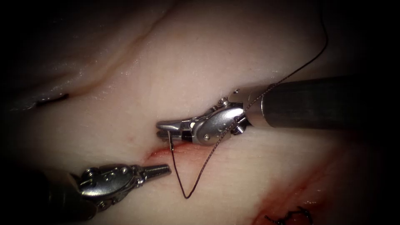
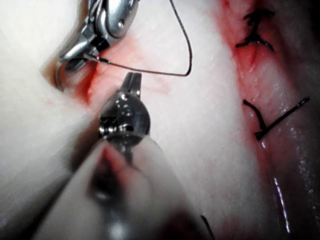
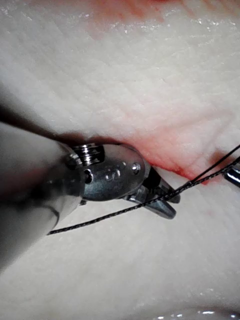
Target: Wound Closure
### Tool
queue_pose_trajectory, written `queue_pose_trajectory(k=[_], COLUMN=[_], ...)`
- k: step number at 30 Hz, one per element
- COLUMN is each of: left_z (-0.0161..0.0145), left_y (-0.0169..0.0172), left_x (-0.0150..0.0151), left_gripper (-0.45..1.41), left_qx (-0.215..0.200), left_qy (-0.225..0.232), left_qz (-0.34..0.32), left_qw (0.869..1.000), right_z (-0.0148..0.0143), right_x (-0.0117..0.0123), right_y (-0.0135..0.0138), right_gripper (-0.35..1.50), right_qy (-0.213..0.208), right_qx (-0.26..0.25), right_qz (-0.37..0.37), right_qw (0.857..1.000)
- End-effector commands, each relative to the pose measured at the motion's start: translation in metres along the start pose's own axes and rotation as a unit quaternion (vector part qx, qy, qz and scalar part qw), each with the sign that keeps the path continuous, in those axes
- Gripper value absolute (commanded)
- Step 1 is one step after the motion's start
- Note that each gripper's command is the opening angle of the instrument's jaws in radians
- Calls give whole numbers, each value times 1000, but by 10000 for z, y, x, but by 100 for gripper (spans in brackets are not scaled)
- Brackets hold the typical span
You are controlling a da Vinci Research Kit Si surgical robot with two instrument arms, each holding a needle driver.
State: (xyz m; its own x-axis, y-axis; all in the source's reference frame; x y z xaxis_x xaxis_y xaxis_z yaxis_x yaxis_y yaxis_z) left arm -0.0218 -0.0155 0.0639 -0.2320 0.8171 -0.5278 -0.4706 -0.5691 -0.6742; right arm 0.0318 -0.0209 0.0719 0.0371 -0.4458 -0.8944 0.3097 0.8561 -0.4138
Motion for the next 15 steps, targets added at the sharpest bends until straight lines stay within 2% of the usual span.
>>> queue_pose_trajectory(k=[1, 5, 6, 7, 15], left_z=[7, 8, 10, 13, 25], left_y=[2, -2, -3, -5, -16], left_x=[-7, -7, -8, -9, -23], left_gripper=[-13, -13, -11, -18, -20], left_qx=[0, 4, 11, 22, 43], left_qy=[-1, 0, 2, 0, -10], left_qz=[-1, -1, -1, -1, 1], left_qw=[1000, 1000, 1000, 1000, 999], right_z=[9, 14, 14, 13, 12], right_x=[-1, -6, -7, -8, -3], right_y=[2, -1, 0, 5, 19], right_gripper=[-35, -35, -35, -35, -35], right_qy=[1, 0, 0, -1, 2], right_qx=[-3, -2, -3, -4, -8], right_qz=[11, 44, 47, 61, 80], right_qw=[1000, 999, 999, 998, 997])
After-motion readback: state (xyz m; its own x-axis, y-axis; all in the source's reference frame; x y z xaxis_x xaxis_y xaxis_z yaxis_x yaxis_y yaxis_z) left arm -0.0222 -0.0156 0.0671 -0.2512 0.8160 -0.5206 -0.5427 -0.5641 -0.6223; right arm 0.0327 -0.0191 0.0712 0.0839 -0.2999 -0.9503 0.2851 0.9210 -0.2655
